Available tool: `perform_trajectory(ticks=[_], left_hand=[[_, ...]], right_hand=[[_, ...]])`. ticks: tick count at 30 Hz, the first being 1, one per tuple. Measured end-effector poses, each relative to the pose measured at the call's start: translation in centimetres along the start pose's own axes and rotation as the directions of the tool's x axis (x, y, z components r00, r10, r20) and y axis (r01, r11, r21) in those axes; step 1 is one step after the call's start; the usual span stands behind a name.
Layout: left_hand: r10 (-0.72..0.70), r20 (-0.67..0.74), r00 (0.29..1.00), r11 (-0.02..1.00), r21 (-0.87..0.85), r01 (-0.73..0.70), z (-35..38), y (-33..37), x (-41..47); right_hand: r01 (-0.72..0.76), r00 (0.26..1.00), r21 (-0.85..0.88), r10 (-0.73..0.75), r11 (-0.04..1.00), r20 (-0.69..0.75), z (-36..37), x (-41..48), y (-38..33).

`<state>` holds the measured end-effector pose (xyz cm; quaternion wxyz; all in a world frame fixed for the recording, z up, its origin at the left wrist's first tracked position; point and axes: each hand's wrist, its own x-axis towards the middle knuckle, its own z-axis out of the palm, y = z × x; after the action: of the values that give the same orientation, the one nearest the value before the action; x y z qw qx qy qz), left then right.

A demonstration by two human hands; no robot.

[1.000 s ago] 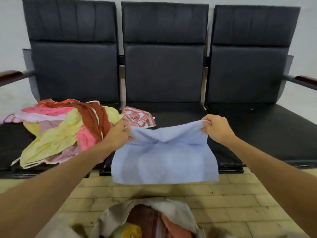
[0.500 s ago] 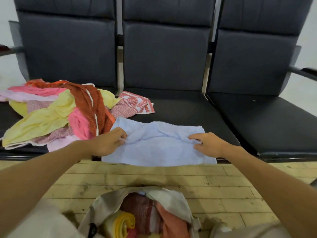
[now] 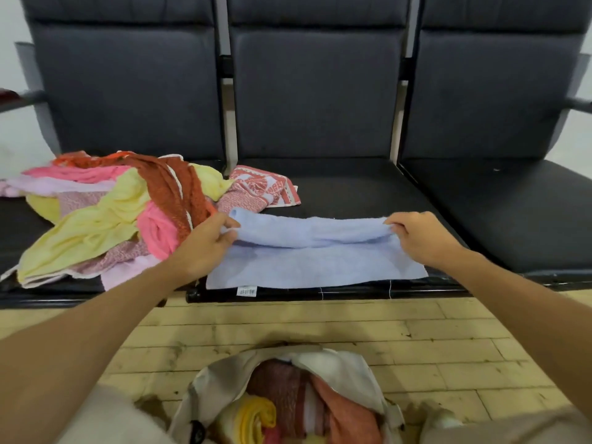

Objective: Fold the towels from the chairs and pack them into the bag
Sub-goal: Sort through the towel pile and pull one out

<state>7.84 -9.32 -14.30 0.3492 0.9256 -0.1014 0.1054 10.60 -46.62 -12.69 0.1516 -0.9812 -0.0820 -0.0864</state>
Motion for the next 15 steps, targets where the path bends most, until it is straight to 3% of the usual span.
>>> perform_trajectory(ticks=[4, 7, 12, 15], left_hand=[[-0.072, -0.103, 0.992, 0.989, -0.136, 0.057, -2.2, 1.2, -1.8], [-0.082, -0.053, 0.995, 0.987, -0.145, 0.073, -3.2, 2.1, -2.9], [-0.164, 0.204, 0.965, 0.986, 0.001, 0.167, -3.5, 1.5, -3.6], [-0.201, 0.234, 0.951, 0.972, -0.073, 0.224, -3.0, 1.3, -2.9]], right_hand=[[-0.011, 0.998, 0.012, 0.012, 1.0, -0.061, -2.8, -2.2, 0.2], [0.004, 0.998, 0.062, 0.0, 0.998, -0.062, -4.0, -3.4, 0.2], [-0.037, 0.974, 0.015, 0.033, 0.999, 0.223, -4.0, -4.3, 0.6], [-0.097, 0.955, -0.012, 0.096, 0.995, 0.281, -3.3, -4.0, 0.7]])
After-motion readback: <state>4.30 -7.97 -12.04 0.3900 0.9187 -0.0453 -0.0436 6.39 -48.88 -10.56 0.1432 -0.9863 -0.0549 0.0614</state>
